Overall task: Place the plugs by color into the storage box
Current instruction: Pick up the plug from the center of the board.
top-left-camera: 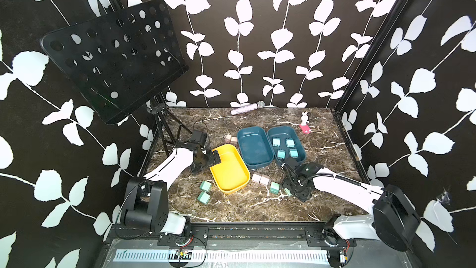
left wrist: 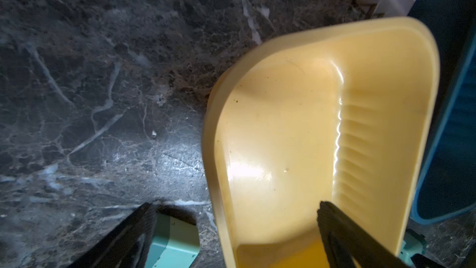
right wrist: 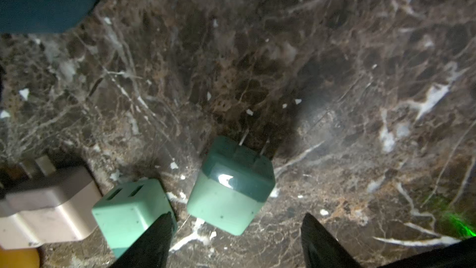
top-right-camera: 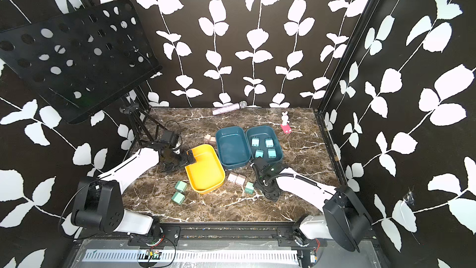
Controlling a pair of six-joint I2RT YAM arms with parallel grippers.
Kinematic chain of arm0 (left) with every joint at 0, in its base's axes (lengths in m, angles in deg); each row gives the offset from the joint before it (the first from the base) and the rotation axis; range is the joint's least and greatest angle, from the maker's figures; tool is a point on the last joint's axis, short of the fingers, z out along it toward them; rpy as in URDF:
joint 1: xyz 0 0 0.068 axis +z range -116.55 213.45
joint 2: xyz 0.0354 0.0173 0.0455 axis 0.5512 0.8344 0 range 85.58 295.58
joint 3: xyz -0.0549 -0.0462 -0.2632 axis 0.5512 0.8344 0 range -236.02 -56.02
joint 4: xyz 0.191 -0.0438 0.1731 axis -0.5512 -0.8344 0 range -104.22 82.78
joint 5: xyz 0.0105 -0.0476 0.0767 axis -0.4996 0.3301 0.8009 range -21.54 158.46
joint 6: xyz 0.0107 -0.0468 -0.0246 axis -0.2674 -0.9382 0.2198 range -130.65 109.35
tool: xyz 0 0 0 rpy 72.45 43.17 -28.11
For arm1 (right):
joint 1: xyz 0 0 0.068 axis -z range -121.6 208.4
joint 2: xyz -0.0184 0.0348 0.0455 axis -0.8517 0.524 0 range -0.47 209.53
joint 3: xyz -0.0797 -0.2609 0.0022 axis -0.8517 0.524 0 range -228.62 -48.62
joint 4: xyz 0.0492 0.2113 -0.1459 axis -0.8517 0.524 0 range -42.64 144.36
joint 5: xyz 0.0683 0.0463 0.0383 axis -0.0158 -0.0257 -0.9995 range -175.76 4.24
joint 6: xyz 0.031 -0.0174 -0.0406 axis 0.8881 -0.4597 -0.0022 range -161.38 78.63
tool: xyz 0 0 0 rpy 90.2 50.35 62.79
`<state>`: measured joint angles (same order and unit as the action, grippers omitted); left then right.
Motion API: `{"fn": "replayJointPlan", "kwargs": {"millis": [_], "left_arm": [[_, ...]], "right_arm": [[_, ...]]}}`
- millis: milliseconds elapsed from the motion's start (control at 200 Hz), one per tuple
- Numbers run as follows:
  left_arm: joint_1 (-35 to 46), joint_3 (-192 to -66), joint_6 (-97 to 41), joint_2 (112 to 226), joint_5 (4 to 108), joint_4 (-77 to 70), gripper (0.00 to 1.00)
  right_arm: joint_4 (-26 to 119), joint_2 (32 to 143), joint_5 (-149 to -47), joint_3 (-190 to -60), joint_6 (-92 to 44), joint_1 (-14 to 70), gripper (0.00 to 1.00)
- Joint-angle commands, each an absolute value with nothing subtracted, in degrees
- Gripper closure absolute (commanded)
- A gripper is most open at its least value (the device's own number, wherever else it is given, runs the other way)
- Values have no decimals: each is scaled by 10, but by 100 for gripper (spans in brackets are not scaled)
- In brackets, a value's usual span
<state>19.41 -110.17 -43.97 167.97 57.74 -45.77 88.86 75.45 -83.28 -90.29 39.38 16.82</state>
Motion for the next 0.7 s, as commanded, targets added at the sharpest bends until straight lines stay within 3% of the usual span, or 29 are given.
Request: {"fn": "replayJointPlan", "kwargs": {"millis": [0,390,610,695], "left_arm": [[197,-1109,-431,1678,574,-460,1],[197,-1113,-428,1678,575,-466,1],[197,-1108,-431,1679,573,-461,1],[198,-1107,-432,1682,573,-457,1]], "right_arm": [[842,751,-810,-879,469,166,24],[778,821,-828,-866,475,170,35],[781,821,-835,-855,467,170,57],[795,810,-832,-858,457,170,60]]}}
